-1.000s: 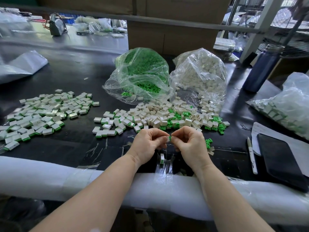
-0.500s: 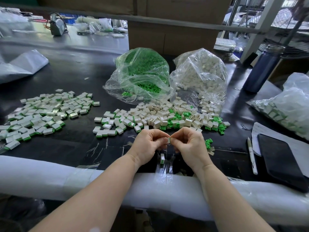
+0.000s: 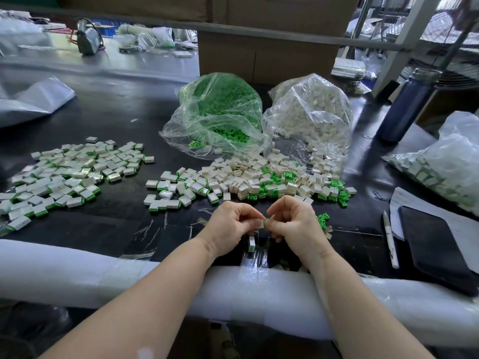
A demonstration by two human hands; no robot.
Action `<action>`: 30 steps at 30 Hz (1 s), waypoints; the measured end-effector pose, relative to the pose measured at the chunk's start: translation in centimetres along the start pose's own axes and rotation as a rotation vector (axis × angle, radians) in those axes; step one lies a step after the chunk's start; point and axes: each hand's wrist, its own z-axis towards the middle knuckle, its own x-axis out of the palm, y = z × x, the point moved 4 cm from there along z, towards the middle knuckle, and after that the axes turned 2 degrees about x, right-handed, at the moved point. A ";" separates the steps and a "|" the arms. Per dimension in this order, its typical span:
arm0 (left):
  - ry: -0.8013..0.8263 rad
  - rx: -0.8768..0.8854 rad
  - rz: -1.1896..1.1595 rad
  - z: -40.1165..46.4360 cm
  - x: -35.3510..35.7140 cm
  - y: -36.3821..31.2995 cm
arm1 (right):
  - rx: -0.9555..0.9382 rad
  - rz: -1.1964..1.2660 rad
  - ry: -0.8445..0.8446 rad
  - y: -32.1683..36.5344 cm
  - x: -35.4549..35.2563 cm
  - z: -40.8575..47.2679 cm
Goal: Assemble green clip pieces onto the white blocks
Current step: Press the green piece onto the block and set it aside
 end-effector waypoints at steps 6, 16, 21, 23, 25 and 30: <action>0.017 0.022 0.036 -0.1 0.0 -0.1 | 0.024 0.029 0.039 -0.2 -0.1 0.0; 0.020 0.044 0.067 0.0 0.1 0.0 | 0.029 0.040 0.056 -0.3 -0.1 0.1; -0.073 0.056 0.033 0.2 0.1 0.0 | 0.016 0.113 -0.058 -0.2 -0.1 0.3; -0.086 0.084 0.081 0.1 0.1 0.0 | 0.018 0.121 -0.069 -0.2 0.0 0.4; -0.104 0.110 0.122 0.2 0.0 -0.1 | 0.017 0.128 -0.074 -0.2 0.0 0.4; -0.105 0.085 0.033 0.3 -0.2 0.1 | 0.004 0.152 -0.045 -0.1 -0.1 0.1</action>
